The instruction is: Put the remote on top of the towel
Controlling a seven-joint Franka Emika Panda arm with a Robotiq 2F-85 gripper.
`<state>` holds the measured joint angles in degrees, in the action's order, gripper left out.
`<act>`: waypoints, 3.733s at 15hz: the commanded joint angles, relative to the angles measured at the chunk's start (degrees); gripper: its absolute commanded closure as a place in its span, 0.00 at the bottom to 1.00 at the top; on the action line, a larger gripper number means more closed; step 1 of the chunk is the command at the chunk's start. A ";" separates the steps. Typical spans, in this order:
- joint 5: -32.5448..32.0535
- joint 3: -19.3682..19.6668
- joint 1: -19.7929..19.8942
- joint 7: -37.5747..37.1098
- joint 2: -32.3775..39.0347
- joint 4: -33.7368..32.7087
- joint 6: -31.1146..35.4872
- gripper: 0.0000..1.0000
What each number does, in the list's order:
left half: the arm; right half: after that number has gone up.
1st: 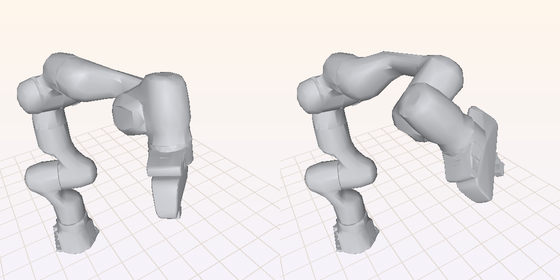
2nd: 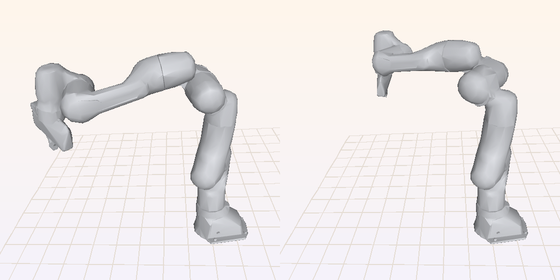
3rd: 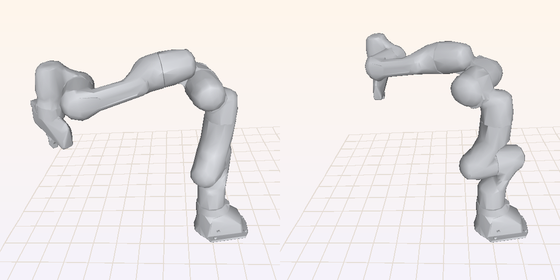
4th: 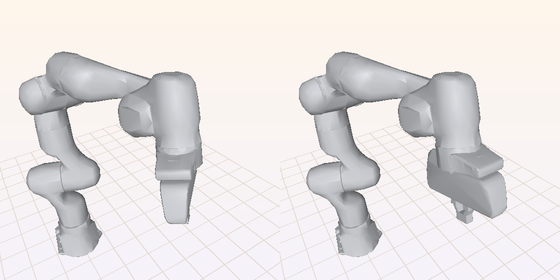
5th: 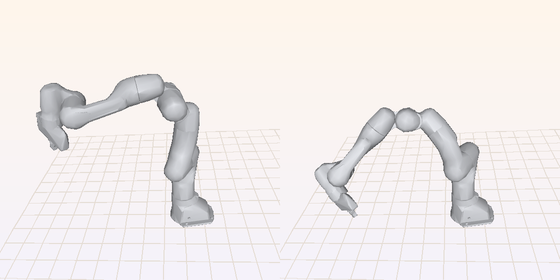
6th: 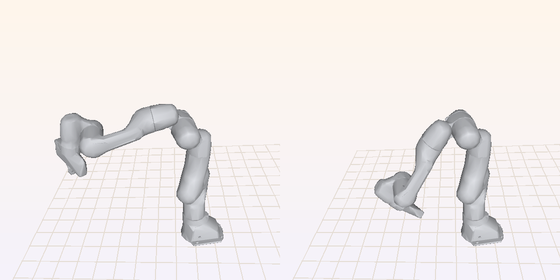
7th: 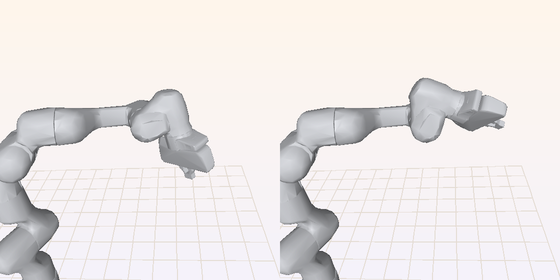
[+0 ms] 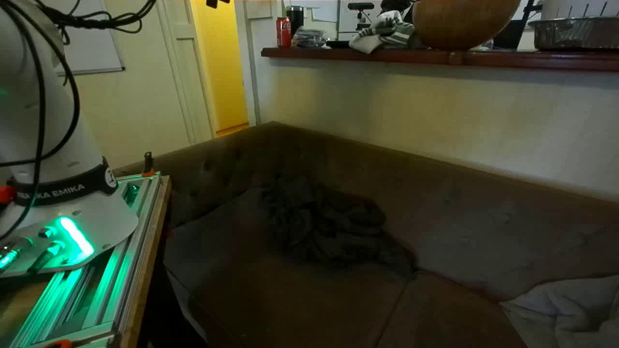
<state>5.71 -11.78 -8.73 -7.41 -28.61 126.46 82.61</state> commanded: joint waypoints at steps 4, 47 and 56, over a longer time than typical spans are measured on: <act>-0.04 0.07 -0.10 -0.06 0.07 -0.14 -0.11 0.00; -23.58 11.67 7.08 70.24 57.46 -21.76 16.80 0.00; -23.54 10.32 8.08 70.65 58.61 -22.51 17.74 0.00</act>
<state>-16.21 0.04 -1.61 62.71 28.08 106.08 100.84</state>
